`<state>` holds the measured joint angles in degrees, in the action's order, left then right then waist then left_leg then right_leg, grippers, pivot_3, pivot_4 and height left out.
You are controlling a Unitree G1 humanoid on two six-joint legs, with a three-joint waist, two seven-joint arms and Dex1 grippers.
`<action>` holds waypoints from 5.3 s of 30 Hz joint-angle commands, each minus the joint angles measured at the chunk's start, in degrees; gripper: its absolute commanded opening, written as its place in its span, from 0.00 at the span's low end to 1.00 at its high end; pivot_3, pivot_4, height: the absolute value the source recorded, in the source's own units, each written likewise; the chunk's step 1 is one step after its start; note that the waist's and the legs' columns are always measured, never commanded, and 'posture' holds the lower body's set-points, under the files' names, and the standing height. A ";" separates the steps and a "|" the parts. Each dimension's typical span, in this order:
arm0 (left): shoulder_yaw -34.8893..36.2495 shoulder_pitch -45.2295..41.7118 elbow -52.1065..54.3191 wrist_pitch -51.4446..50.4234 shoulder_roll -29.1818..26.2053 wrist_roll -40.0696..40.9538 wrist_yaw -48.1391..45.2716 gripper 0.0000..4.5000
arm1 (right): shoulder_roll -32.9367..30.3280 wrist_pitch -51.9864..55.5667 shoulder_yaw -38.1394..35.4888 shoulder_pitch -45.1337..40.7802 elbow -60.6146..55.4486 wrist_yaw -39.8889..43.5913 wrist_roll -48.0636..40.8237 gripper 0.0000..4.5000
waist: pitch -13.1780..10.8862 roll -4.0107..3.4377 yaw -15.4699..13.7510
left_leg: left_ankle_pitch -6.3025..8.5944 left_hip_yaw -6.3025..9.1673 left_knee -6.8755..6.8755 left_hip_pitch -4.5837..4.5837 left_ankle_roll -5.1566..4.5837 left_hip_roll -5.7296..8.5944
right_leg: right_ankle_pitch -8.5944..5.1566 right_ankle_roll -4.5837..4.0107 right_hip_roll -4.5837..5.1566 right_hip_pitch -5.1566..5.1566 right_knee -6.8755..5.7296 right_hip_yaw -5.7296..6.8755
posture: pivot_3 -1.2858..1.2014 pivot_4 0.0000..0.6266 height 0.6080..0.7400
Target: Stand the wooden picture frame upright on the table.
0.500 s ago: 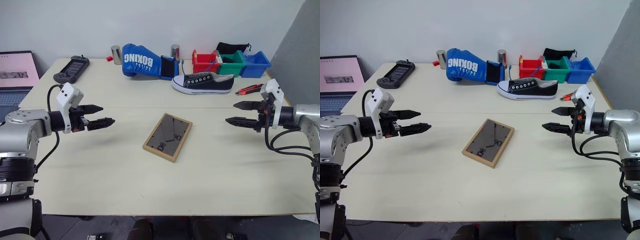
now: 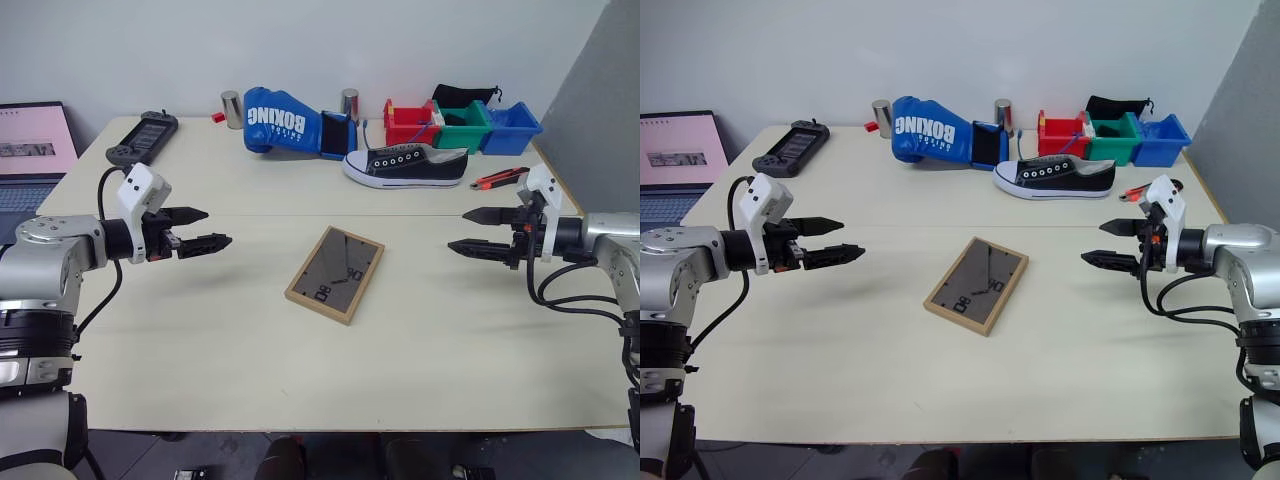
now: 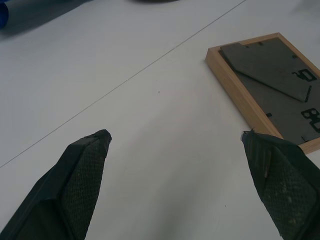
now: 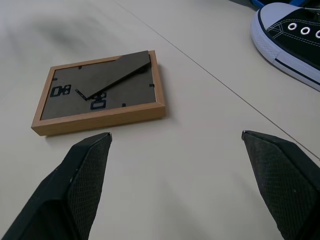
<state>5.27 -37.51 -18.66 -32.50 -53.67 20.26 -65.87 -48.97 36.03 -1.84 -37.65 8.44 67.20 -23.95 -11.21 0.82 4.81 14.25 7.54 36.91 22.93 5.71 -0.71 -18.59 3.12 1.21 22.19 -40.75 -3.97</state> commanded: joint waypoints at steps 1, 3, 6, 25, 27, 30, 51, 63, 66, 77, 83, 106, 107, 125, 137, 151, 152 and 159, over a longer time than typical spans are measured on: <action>0.61 -1.09 0.54 -0.74 -0.29 0.51 -0.65 1.00 | -0.40 0.53 -1.52 0.33 -2.94 -0.21 -1.15 0.98 | 0.00 0.00 0.00 | 0.00 0.00 0.00 0.00 0.00 0.00 | 0.00 0.00 0.00 0.00 0.00 0.00 | 0.52 0.24 1.00; 0.48 -0.89 0.59 -1.04 -0.30 0.53 -0.80 1.00 | -0.46 0.56 -1.46 0.58 -3.13 -0.15 -1.04 0.98 | 0.00 0.00 0.02 | 0.00 0.00 0.00 0.00 0.00 0.00 | 0.00 0.00 0.00 0.00 -0.02 0.00 | 0.52 0.24 1.00; 0.23 -0.91 0.43 -0.87 -0.28 0.31 -0.87 1.00 | -0.22 0.56 -1.46 0.46 -3.21 -0.53 -0.84 0.98 | 0.00 0.00 0.02 | 0.00 0.00 0.01 0.00 0.00 0.00 | 0.00 0.00 0.00 0.00 -0.01 0.00 | 0.52 0.24 1.00; -1.73 -1.39 -1.13 1.95 4.90 -1.21 -0.52 0.65 | 3.99 1.50 0.46 4.00 -7.17 -4.53 -0.39 0.42 | 0.01 0.00 -0.01 | 0.00 0.01 0.02 0.00 0.00 0.00 | 0.00 0.00 0.00 0.00 -0.03 0.00 | 0.52 0.24 1.00; -3.01 -1.61 -2.19 4.15 6.50 -2.57 -0.14 0.53 | 5.33 1.46 1.40 4.69 -7.83 -5.81 0.22 0.30 | 0.01 0.00 0.00 | 0.00 0.01 0.04 -0.01 0.00 0.00 | 0.00 0.00 0.00 -0.01 -0.05 0.00 | 0.52 0.24 1.00; -5.19 -3.12 -6.20 9.13 10.39 -5.48 1.81 0.40 | 8.36 0.25 3.06 5.06 -6.79 -9.97 2.62 0.15 | 0.01 0.01 -0.01 | 0.00 0.01 0.05 0.00 0.01 0.01 | 0.00 0.00 0.00 -0.01 -0.06 0.00 | 0.52 0.24 1.00; -12.17 -3.00 -11.94 17.53 20.39 -11.81 0.05 0.01 | 23.73 -9.49 12.07 -1.53 9.16 -24.22 17.64 0.00 | 0.02 0.02 0.33 | -0.02 0.04 0.06 -0.02 0.01 0.04 | 0.01 0.00 0.01 0.03 -0.14 0.01 | 0.52 0.24 1.00; -12.33 4.14 1.97 10.51 19.55 -9.56 -0.83 0.01 | 29.56 -13.28 11.74 -6.57 17.54 -25.47 19.03 0.00 | 0.02 0.02 0.38 | -0.02 0.08 0.04 -0.04 0.01 0.04 | 0.01 -0.01 0.03 0.03 -0.18 0.02 | 0.52 0.24 1.00; -12.01 5.22 4.75 8.67 19.27 -9.06 -0.85 0.01 | 29.81 -13.77 11.65 -6.85 18.13 -25.31 18.93 0.00 | 0.02 0.02 0.37 | -0.02 0.08 0.05 -0.04 0.01 0.04 | 0.01 -0.01 0.02 0.03 -0.18 0.03 | 0.52 0.24 1.00; -12.38 7.64 10.93 4.75 18.23 -7.56 -1.26 0.01 | 30.25 -14.12 11.80 -5.94 16.97 -24.18 18.77 0.00 | 0.02 0.02 0.36 | -0.02 0.08 0.05 -0.04 0.01 0.03 | 0.01 -0.01 0.01 0.03 -0.18 0.03 | 0.52 0.24 1.00; -11.50 6.47 7.58 6.62 17.66 -9.17 0.08 0.01 | 27.31 -13.57 11.62 -4.02 14.77 -23.41 19.36 0.00 | 0.02 0.02 0.31 | -0.02 0.09 0.05 -0.04 0.01 0.03 | 0.01 -0.01 0.01 0.02 -0.19 0.03 | 0.52 0.24 1.00; -11.69 3.11 6.12 6.49 20.34 -8.55 3.45 0.01 | 22.00 -0.81 12.74 4.03 -5.98 -15.79 13.18 0.00 | 0.02 0.02 0.24 | -0.01 0.10 0.05 -0.03 0.00 0.03 | 0.01 -0.01 0.01 0.00 -0.16 0.05 | 0.52 0.24 1.00; -11.82 3.22 6.57 6.07 20.36 -8.36 3.14 0.01 | 22.22 -0.60 12.83 4.03 -6.10 -15.91 13.08 0.00 | 0.02 0.02 0.23 | -0.01 0.10 0.05 -0.03 0.00 0.03 | 0.01 -0.01 0.01 0.00 -0.15 0.04 | 0.52 0.24 1.00; -12.82 8.60 16.40 0.71 19.70 -6.15 1.63 0.01 | 22.58 2.08 14.04 6.33 -11.19 -15.43 11.77 0.00 | 0.03 0.02 0.15 | -0.01 0.11 0.04 -0.03 0.00 0.03 | 0.01 -0.01 0.02 0.00 -0.14 0.04 | 0.52 0.24 1.00; -13.37 9.94 19.82 -1.83 19.23 -5.09 1.52 0.01 | 21.51 4.37 14.12 7.81 -15.05 -14.09 10.74 0.00 | 0.02 0.02 0.04 | -0.01 0.10 0.04 -0.03 0.00 0.03 | 0.01 -0.01 0.01 -0.02 -0.12 0.04 | 0.52 0.24 1.00; -14.75 11.19 22.80 -3.74 17.57 -4.46 -0.27 0.01 | 19.98 5.72 13.87 8.94 -17.21 -13.38 9.80 0.00 | 0.02 0.02 0.05 | -0.01 0.09 0.04 -0.03 0.00 0.03 | 0.01 0.00 0.01 -0.02 -0.11 0.03 | 0.52 0.24 1.00; -14.80 11.32 22.80 -3.58 17.41 -4.56 -0.34 0.01 | 19.95 5.57 13.86 8.90 -16.96 -13.56 9.88 0.00 | 0.02 0.03 0.05 | -0.01 0.09 0.04 -0.03 0.00 0.03 | 0.01 0.00 0.01 -0.02 -0.11 0.03 | 0.52 0.24 1.00; -13.71 10.75 19.61 -1.10 16.31 -6.14 0.47 0.01 | 18.85 4.92 13.79 8.38 -15.76 -12.84 10.21 0.00 | 0.02 0.03 0.04 | -0.01 0.09 0.04 -0.02 0.00 0.03 | 0.01 0.00 0.01 -0.02 -0.10 0.03 | 0.52 0.24 1.00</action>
<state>-8.56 -26.03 1.06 -35.72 -36.93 13.64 -65.03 -30.22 42.78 11.42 -28.19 -5.63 52.52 -12.06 -11.18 0.85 4.84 14.24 7.63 36.95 22.91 5.71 -0.69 -18.59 3.11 1.22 22.16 -40.86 -3.93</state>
